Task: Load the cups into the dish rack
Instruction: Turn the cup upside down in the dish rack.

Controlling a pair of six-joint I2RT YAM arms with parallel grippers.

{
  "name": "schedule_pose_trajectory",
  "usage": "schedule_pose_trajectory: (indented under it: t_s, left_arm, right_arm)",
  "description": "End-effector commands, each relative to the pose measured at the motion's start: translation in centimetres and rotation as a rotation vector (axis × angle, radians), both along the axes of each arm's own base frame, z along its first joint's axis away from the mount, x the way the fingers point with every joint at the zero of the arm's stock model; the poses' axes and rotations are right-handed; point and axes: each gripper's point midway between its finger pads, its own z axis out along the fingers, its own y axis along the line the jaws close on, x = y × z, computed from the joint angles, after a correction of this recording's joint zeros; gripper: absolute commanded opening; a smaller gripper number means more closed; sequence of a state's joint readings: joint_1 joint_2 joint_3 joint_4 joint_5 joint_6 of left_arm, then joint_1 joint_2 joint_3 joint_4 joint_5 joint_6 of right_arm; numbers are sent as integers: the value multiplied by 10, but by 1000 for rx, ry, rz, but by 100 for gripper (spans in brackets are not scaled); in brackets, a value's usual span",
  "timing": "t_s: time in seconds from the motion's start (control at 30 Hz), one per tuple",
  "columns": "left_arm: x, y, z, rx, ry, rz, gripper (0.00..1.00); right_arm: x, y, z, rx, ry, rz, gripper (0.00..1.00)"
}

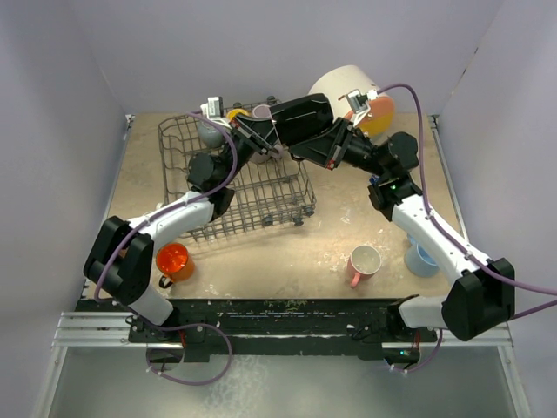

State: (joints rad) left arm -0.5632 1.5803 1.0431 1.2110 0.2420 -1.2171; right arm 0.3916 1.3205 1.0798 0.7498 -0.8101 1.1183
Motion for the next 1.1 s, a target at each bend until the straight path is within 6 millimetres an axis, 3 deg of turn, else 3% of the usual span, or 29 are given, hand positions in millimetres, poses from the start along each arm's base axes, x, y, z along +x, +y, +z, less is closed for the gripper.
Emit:
schedule_pose_trajectory:
  t_s: [0.0, 0.07, 0.3, 0.6, 0.67, 1.07]
  left_arm:
    - [-26, 17, 47, -112, -172, 2, 0]
    - [-26, 17, 45, -113, -167, 1, 2]
    - [-27, 29, 33, -108, -113, 50, 38]
    - [-25, 46, 7, -51, -5, 132, 68]
    - [-25, 52, -2, -28, 32, 164, 72]
    - [-51, 96, -50, 45, 170, 299, 77]
  right_arm:
    - [-6, -2, 30, 51, -68, -3, 0]
    - [-8, -2, 31, 53, -68, 4, 0]
    - [-9, -2, 36, 49, -105, 12, 0]
    - [-13, -5, 36, 37, -145, 20, 0]
    - [-14, -6, 36, 34, -155, 22, 0]
    - [-9, -12, 32, 10, -199, 4, 0]
